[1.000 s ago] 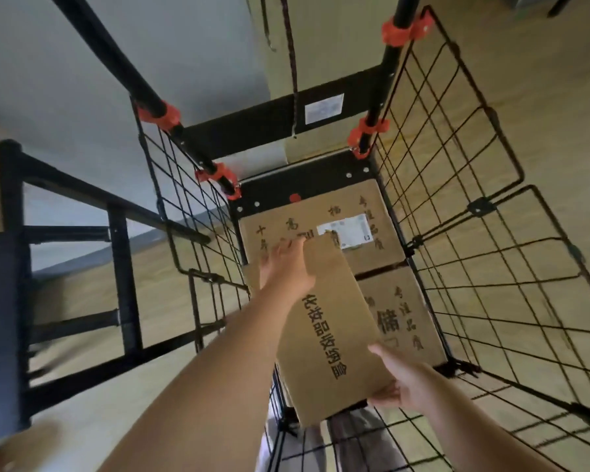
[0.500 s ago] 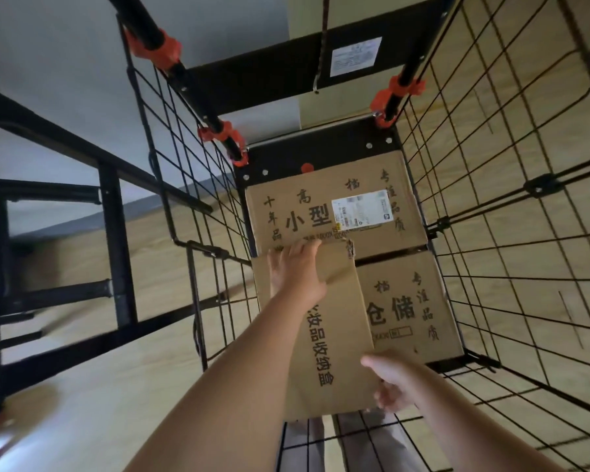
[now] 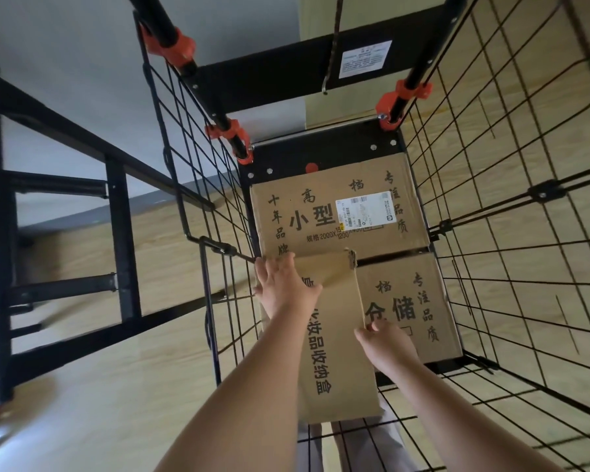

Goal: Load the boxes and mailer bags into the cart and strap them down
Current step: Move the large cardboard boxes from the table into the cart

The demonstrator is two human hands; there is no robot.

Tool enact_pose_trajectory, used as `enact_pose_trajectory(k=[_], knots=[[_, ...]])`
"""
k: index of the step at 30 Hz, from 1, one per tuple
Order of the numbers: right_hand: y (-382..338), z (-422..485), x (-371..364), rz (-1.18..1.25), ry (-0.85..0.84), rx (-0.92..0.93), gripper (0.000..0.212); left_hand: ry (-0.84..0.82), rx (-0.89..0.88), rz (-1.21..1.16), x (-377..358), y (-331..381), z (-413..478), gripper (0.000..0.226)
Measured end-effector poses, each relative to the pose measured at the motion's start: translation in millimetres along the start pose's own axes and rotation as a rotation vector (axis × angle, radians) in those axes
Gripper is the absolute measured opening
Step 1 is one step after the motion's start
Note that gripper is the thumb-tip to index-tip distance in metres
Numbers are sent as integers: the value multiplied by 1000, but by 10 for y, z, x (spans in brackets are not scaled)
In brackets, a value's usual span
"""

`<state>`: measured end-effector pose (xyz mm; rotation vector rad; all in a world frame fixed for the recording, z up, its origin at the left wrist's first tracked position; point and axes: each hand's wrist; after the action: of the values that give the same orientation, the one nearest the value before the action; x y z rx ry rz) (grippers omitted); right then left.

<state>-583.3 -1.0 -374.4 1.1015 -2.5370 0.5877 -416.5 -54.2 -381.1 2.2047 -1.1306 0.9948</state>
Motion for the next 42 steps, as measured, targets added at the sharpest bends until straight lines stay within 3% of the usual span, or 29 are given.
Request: enact_pose_trajectory(k=[11, 16, 19, 22, 26, 30, 42], knots=[[-50, 48, -23, -49, 0, -44, 41, -22, -31, 149, 18, 5, -28, 98], [-153, -3, 47, -64, -25, -39, 32, -52, -69, 242, 60, 51, -72, 102], [-234, -42, 131, -89, -11, -13, 16, -59, -95, 249, 103, 86, -135, 98], [-327, -103, 225, -129, -17, 23, 32, -79, -100, 243, 170, 120, -195, 95], [-448, -219, 360, -194, -3, 71, 20, -121, -104, 243, 272, 150, -300, 92], [-567, -355, 483, -226, 8, 106, 32, -171, -118, 282, 381, 161, -457, 80], [-943, -944, 932, -315, 55, 227, 29, -139, -123, 286, 1013, 265, -930, 60]])
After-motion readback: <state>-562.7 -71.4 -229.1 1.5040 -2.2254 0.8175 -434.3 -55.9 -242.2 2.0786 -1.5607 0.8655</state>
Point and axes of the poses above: each hand's wrist, its own z-axis towards the middle knuckle, its own x-axis out of the back of the hand, y = z × x, and after that the axes turned 8 degrees about z, right-handed
